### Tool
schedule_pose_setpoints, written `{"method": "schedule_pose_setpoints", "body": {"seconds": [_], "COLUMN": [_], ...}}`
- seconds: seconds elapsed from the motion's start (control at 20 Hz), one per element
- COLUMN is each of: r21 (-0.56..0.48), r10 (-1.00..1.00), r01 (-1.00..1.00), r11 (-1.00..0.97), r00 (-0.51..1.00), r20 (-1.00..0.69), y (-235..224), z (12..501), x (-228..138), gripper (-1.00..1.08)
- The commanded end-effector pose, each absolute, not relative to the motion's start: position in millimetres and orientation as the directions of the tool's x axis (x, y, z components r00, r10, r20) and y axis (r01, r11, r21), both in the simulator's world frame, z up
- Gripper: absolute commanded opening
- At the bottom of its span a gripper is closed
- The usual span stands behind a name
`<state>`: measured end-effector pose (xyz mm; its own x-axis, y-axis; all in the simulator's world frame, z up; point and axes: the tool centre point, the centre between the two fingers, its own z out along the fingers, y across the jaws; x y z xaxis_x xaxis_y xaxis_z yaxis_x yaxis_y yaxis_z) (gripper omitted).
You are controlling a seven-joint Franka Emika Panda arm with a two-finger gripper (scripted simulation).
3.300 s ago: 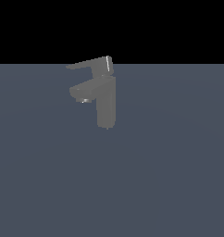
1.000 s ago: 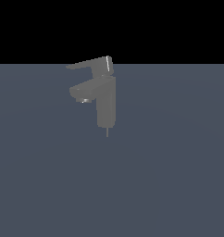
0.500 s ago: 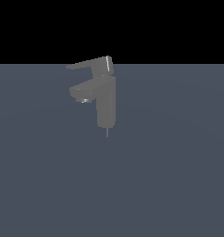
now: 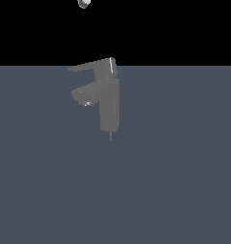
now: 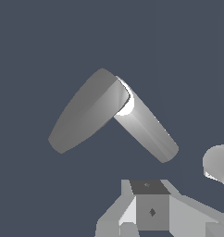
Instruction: Turn on the faucet by rotating a designated handle.
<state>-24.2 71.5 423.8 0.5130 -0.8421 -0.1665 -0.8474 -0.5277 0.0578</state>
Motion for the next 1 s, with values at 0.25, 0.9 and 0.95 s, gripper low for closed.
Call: {"method": "schedule_pose_setpoints", "body": {"seconds": [0.25, 0.9, 0.95], "r21": [0.104, 0.172, 0.176], "r10": [-0.929, -0.996, -0.997], "r01": [-0.929, -0.985, -0.984], "r11": [-0.354, -0.032, -0.007], "r00": [0.337, 0.017, -0.008], "r20": [-0.154, -0.089, -0.082], "y": [82, 103, 105], "z": [393, 329, 323], "x": [13, 70, 74], "gripper": [-1.0, -1.0, -1.0]}}
